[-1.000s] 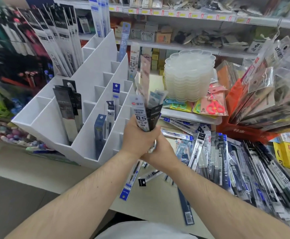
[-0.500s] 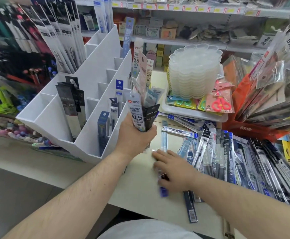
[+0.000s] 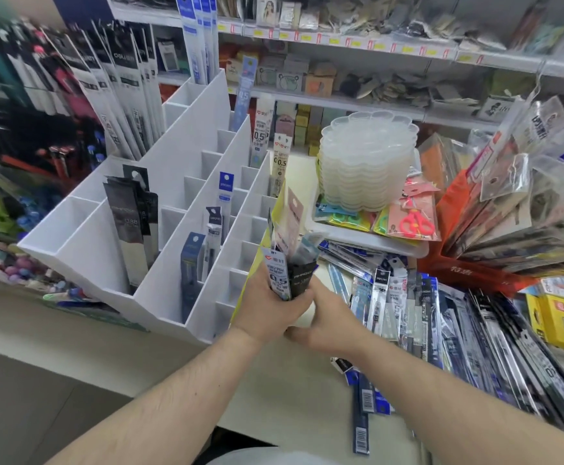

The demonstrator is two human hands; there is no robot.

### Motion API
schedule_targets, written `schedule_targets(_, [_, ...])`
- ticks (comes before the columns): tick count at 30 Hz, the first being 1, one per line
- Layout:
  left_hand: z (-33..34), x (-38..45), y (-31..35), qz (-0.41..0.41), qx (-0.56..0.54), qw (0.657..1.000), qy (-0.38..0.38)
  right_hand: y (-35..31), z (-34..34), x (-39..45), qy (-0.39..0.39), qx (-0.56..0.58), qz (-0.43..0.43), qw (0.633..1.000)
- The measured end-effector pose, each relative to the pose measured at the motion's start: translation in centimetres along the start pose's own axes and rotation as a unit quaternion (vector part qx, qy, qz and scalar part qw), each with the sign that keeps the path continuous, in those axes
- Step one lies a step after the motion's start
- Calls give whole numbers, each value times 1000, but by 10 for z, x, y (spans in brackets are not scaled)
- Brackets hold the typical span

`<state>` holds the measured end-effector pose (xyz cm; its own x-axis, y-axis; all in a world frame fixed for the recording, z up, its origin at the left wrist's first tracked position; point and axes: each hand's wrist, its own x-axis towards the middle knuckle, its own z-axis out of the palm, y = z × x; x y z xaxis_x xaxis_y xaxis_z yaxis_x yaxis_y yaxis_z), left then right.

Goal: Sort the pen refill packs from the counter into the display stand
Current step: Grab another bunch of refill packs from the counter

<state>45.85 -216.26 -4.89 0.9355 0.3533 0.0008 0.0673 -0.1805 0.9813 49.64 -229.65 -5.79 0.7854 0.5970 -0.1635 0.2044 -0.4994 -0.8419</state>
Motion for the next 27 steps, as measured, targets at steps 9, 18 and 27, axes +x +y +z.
schedule_targets(9, [-7, -11, -20, 38, -39, 998, -17, 2, 20, 5, 44, 44, 17, 998])
schedule_targets(18, [-4, -7, -31, -10, -10, 1000, -6, -7, 31, 10, 24, 0, 18, 1000])
schedule_targets(27, [-2, -5, -24, -89, -38, 995, -6, -24, -13, -2, 63, 258, 104, 958])
